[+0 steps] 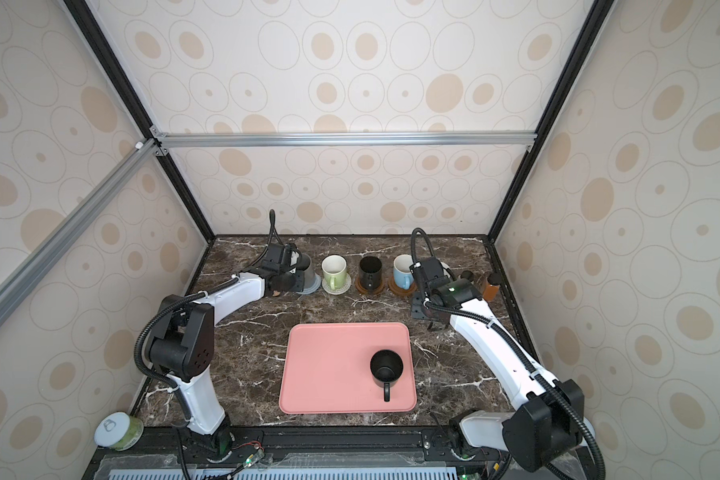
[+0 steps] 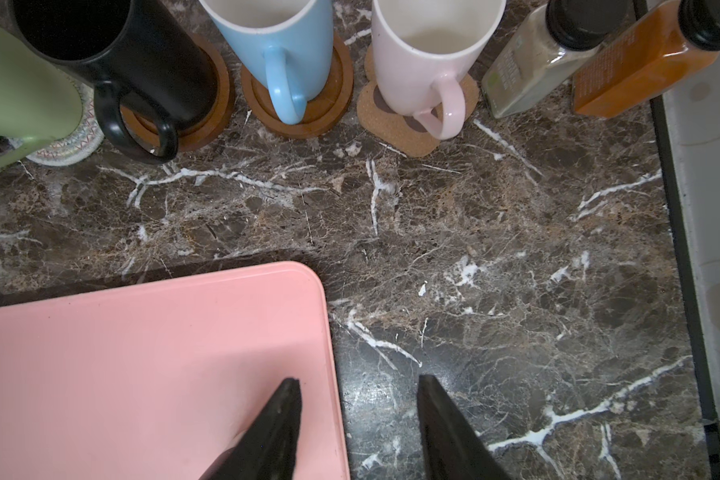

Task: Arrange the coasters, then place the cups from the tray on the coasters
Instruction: 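Lower the grey mug onto the light blue knit coaster and open the left gripper, then raise the left gripper off the grey mug and move it toward the tray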

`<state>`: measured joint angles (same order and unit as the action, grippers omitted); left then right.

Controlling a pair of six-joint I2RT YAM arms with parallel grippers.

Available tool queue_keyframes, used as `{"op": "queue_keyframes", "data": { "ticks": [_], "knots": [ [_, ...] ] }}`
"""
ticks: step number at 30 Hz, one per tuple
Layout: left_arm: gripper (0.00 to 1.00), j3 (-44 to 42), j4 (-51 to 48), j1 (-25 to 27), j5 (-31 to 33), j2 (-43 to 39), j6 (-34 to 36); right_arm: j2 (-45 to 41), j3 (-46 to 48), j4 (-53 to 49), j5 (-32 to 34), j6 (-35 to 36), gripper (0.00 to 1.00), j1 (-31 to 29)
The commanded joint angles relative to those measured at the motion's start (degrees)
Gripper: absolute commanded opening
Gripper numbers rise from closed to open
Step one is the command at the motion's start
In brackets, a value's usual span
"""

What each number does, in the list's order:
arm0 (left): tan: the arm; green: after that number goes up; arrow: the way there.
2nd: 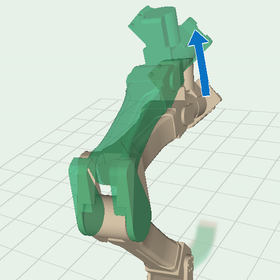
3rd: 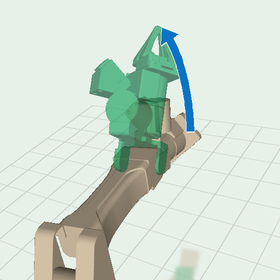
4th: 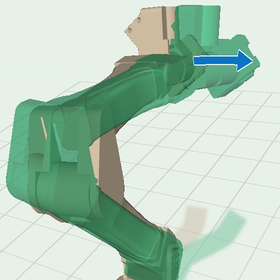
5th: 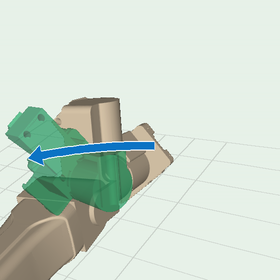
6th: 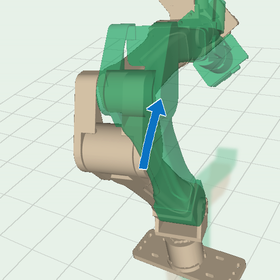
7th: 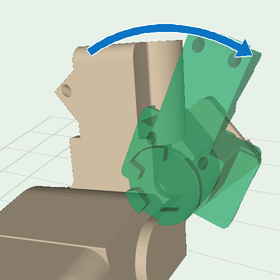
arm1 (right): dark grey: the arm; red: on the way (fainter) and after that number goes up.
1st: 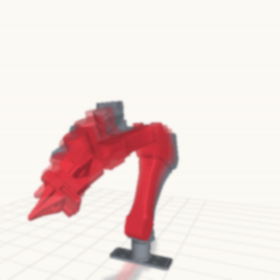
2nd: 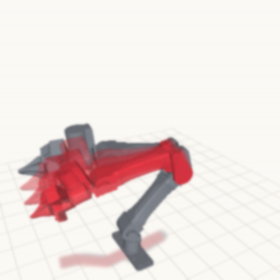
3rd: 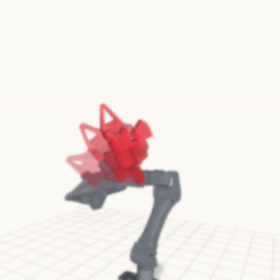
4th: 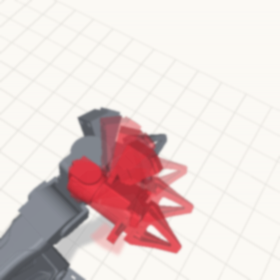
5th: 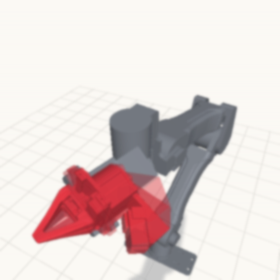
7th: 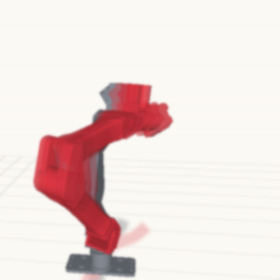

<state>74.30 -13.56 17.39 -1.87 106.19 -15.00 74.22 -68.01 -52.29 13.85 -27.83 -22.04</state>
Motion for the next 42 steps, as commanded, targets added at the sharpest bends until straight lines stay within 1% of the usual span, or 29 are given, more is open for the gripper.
{"op": "queue_keyframes", "data": {
  "ticks": [1,11,19,27,32,42],
  "knots": [
    [0.12,3.8,2.9,-0.3,0.5,-1.1,1.3,-1.0,0.5,-1.0,1.1,-0.7,0.49,0.5],
    [0.28,3.7,2.8,0.1,0.5,-1.0,0.7,-0.8,0.6,-0.6,1.0,-0.6,0.49,0.4],
    [0.35,3.0,2.3,1.2,0.6,-1.7,-0.3,-0.5,0.6,-0.5,1.1,-0.3,0.49,0.4],
    [0.40,0.3,2.8,1.9,0.2,-4.1,-2.1,-0.2,0.7,-0.3,1.1,0.1,0.49,0.5],
    [0.42,0.0,2.7,2.2,-0.6,-4.3,-2.8,-0.2,1.1,0.0,1.0,0.0,0.49,0.5],
    [0.49,-0.1,2.1,2.5,-0.1,-4.9,-3.7,-0.5,1.6,0.2,1.1,0.1,0.49,0.6]
  ]
}}
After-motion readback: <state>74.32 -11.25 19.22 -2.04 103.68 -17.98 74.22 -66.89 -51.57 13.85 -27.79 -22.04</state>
